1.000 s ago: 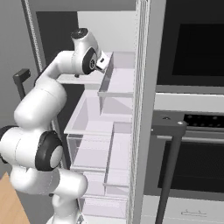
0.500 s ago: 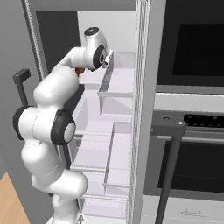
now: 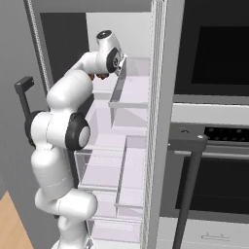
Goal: Place one mushroom and one chicken drumstick in each tupperware on the nearby counter, to pack two identical lunches.
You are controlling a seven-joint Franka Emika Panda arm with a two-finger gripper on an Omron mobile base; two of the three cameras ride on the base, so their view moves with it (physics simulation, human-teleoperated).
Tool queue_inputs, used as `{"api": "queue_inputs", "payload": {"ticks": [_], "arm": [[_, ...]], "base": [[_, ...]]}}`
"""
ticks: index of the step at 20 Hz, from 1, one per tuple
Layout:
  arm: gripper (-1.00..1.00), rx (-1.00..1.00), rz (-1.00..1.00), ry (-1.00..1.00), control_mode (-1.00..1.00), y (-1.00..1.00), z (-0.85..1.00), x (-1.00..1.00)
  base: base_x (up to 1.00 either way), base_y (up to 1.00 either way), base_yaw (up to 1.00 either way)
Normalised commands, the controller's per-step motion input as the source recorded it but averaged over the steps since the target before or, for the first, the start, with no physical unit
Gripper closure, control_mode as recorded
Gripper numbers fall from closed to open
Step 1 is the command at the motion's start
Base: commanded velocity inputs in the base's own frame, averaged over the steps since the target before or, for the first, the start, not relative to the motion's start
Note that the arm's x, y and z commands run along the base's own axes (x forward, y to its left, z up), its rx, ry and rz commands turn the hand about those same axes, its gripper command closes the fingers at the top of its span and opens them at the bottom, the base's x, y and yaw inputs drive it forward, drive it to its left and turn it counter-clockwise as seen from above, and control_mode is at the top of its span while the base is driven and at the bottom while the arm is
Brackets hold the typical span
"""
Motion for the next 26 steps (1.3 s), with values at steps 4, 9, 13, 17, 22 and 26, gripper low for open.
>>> {"api": "queue_inputs", "payload": {"ticks": [4, 9, 13, 17, 22, 26], "arm": [[1.0, -0.02, 0.0, -0.01, -1.0, 0.0, -0.13, 0.01], [1.0, 0.02, 0.0, -0.04, -1.0, 0.0, 0.0, -0.22], [1.0, 0.1, 0.02, -0.34, -1.0, 0.0, 0.0, -1.0], [1.0, 0.03, 0.04, -0.63, -1.0, 0.21, 0.0, -1.0], [1.0, 0.1, 0.0, -0.52, -1.0, 0.44, 0.58, -1.0], [1.0, 0.1, 0.01, -0.04, -1.0, 0.4, 1.0, -1.0]], "base": [[0.0, 0.0, 0.0], [0.0, 0.0, 0.0], [0.0, 0.0, 0.0], [0.0, 0.0, 0.0], [0.0, 0.0, 0.0], [0.0, 0.0, 0.0]]}}
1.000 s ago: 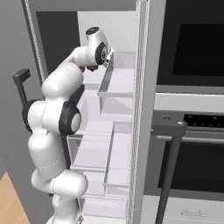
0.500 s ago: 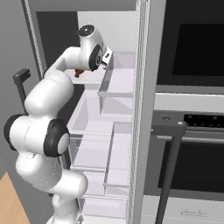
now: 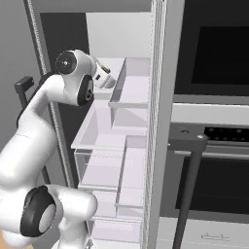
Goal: Place one mushroom and one chicken drumstick in each tupperware on the nearby counter, to pack two identical lunches.
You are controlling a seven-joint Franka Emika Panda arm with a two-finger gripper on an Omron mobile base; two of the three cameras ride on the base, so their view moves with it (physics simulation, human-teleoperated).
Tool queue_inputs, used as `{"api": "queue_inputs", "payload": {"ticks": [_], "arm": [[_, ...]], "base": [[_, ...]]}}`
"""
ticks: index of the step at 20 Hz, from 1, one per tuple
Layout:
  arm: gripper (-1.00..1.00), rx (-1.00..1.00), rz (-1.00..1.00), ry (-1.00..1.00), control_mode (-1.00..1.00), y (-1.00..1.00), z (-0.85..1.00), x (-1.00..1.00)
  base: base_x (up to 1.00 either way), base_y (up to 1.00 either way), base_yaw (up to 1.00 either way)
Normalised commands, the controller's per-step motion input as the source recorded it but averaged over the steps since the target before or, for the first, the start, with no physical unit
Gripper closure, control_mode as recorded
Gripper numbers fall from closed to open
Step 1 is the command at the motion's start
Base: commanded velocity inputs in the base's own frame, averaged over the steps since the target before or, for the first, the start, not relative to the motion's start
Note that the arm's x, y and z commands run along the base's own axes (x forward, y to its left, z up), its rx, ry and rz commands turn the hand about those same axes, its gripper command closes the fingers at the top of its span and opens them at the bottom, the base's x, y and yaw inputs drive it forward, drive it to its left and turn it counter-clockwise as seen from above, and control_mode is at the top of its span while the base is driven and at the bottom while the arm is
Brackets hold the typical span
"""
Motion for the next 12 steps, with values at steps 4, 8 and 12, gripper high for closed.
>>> {"api": "queue_inputs", "payload": {"ticks": [4, 8, 12], "arm": [[1.0, -0.03, 0.02, 0.25, -1.0, 0.66, 0.5, -1.0], [1.0, -0.15, 0.0, 0.09, -1.0, 0.38, -0.73, -1.0], [1.0, -0.1, 0.02, 0.11, -1.0, -0.14, -1.0, -1.0]], "base": [[0.0, 0.0, 0.0], [0.0, 0.0, 0.0], [0.0, 0.0, 0.0]]}}
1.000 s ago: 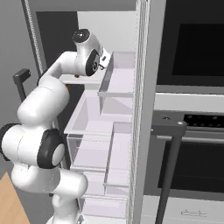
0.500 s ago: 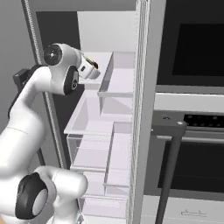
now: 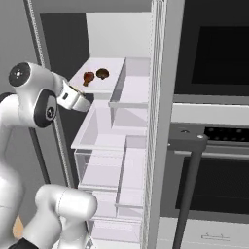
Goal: Place one mushroom and one chicken drumstick in each tupperware on the nearby counter, to pack two identical lunches.
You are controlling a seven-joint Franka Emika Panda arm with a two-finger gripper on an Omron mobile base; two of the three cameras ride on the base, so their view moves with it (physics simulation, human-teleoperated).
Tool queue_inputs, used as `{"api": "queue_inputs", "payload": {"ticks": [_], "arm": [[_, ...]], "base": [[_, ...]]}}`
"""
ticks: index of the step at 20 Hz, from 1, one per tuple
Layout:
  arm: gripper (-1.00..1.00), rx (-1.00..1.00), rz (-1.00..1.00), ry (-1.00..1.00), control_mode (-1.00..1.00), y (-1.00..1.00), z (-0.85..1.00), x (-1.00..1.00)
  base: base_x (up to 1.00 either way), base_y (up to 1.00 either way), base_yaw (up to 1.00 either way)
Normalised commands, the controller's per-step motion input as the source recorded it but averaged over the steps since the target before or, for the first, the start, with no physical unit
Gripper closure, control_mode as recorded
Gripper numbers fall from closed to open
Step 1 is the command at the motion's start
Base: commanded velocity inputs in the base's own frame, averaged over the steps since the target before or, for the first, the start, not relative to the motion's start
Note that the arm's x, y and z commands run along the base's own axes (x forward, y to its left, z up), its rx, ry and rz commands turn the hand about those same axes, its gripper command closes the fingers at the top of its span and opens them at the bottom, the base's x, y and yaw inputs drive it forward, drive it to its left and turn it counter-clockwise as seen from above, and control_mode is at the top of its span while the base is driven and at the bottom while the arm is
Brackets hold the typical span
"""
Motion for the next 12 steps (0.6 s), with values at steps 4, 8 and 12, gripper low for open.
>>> {"api": "queue_inputs", "payload": {"ticks": [4, 8, 12], "arm": [[1.0, 0.0, 0.12, 0.31, -1.0, -0.61, -1.0, -1.0], [1.0, 0.0, 0.05, 0.14, 1.0, 0.0, -0.5, -0.5], [1.0, 0.0, 0.0, 0.0, 1.0, 0.0, 0.0, 0.0]], "base": [[0.0, 0.0, 0.0], [-0.5, 0.0, 0.02], [-1.0, 0.0, 0.0]]}}
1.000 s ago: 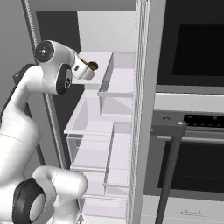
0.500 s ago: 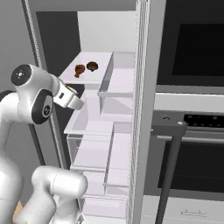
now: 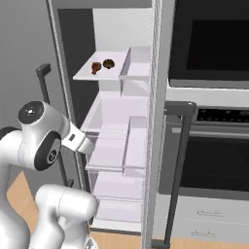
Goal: Place one mushroom and one chicken drumstick in each tupperware on the nearby counter, to pack two identical lunches.
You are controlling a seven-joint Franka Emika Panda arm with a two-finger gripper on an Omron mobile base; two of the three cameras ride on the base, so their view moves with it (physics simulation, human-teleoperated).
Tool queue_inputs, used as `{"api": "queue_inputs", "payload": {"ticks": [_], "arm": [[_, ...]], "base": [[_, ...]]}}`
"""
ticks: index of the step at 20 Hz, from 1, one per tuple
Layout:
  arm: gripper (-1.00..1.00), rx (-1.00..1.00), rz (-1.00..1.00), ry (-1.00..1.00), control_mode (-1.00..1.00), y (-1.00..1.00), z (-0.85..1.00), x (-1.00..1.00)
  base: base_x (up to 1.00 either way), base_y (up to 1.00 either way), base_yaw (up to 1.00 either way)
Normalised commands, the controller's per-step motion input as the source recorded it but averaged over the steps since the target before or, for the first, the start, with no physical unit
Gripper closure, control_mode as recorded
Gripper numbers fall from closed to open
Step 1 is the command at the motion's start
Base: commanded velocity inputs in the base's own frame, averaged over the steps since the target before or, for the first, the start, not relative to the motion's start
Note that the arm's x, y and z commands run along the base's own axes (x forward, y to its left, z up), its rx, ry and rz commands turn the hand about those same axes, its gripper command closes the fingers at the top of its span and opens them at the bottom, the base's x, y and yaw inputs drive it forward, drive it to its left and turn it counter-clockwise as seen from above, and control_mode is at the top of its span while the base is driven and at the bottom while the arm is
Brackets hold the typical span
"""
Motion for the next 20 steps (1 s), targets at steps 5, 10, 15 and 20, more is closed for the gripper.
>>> {"api": "queue_inputs", "payload": {"ticks": [5, 10, 15, 20], "arm": [[1.0, 0.0, 0.0, 0.0, 1.0, 0.0, 0.0, 0.0], [1.0, 0.0, 0.0, 0.0, 1.0, 0.0, 0.0, 0.0], [1.0, 0.0, 0.0, 0.0, 1.0, 0.0, 0.0, 0.0], [1.0, 0.0, 0.0, 0.0, 1.0, 0.0, 0.0, 0.0]], "base": [[-1.0, -0.43, -0.07], [-1.0, -0.49, -0.24], [-0.27, -0.91, -0.64], [0.86, -1.0, -0.22]]}}
